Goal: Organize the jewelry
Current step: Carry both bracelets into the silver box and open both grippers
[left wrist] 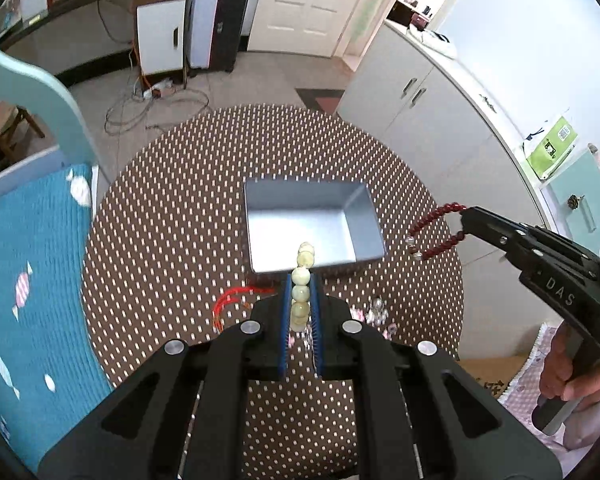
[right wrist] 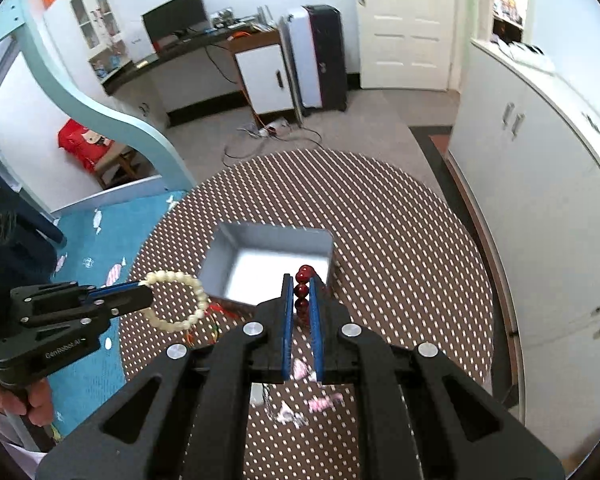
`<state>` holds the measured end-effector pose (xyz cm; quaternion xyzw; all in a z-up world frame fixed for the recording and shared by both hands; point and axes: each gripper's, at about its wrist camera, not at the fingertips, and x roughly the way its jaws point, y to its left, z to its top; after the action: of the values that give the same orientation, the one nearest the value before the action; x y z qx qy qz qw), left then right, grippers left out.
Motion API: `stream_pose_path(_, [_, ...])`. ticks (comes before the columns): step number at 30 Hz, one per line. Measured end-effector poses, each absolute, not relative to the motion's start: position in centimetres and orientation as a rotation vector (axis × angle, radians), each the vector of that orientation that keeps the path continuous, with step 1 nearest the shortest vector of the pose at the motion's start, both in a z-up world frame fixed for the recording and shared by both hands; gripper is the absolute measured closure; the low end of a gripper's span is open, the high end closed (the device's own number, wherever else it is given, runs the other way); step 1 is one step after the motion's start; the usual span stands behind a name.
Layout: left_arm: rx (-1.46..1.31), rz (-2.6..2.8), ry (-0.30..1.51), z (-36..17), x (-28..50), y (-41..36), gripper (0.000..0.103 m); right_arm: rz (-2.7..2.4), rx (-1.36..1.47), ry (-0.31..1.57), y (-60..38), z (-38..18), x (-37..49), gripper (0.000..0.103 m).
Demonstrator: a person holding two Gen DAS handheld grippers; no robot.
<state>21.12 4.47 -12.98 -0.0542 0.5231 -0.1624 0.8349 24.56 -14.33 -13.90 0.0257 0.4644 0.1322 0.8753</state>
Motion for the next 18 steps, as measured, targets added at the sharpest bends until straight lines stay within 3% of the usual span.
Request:
stream_pose_path(9, [-0.099,-0.352,1.083,-12.9,24.7,2.4,0.095,0.344,0.025,0.973,-12.1,-14.9,26.9,0.096])
stream_pose_path(18, [-0.103,-0.358,1.153,-17.0,27.9,0.7,0.094,0.348,0.040,1.094,-11.5,-19.2,28.9,0.096])
